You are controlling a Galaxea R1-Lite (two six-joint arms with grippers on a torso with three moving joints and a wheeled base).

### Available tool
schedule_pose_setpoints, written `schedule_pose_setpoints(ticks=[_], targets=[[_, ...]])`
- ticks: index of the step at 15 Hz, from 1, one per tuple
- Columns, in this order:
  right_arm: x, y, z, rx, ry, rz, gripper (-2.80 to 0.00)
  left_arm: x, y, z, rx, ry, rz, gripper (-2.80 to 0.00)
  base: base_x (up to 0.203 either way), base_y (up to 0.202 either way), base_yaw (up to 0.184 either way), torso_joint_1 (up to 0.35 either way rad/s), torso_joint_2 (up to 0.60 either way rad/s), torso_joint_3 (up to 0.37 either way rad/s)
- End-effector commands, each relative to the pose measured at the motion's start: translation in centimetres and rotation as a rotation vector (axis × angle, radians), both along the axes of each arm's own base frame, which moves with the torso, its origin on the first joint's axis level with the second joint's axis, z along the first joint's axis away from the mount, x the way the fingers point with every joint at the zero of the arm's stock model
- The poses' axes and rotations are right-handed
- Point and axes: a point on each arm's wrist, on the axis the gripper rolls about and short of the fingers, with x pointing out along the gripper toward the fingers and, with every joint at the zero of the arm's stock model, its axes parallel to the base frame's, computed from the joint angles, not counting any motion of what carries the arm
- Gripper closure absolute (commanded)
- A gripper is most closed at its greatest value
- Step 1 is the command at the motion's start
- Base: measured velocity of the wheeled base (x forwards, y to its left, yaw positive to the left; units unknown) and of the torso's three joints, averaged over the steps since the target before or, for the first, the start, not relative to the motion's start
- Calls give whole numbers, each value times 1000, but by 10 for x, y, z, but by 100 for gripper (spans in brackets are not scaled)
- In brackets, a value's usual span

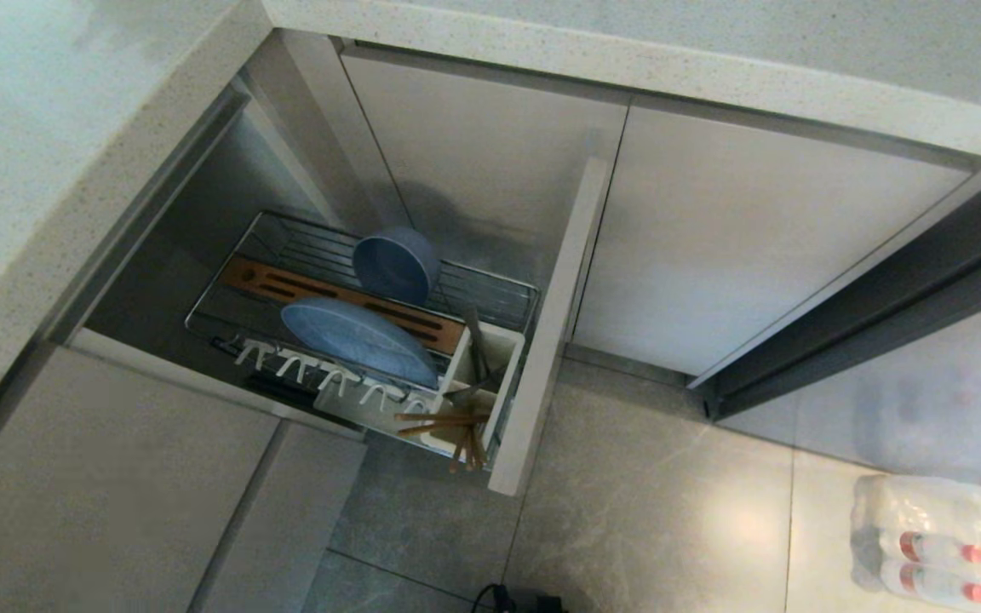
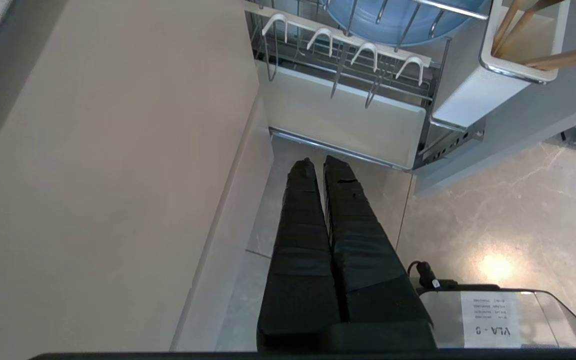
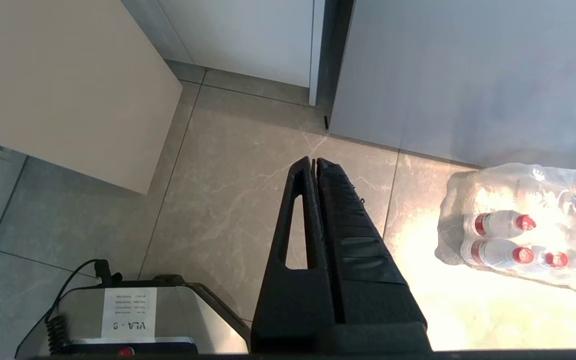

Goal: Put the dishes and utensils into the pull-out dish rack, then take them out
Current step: Take the plate out of the cupboard

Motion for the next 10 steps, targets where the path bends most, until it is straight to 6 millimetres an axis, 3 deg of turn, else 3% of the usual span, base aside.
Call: schedule_pose_setpoints(ticks=[1,10], targets=[[0,0,0,0,0,0,0,0,0,-1,-1,5,0,0,0,0,0,0,0,0],[0,0,0,0,1,0,0,0,0,-1,-2,6,0,0,0,0,0,0,0,0]])
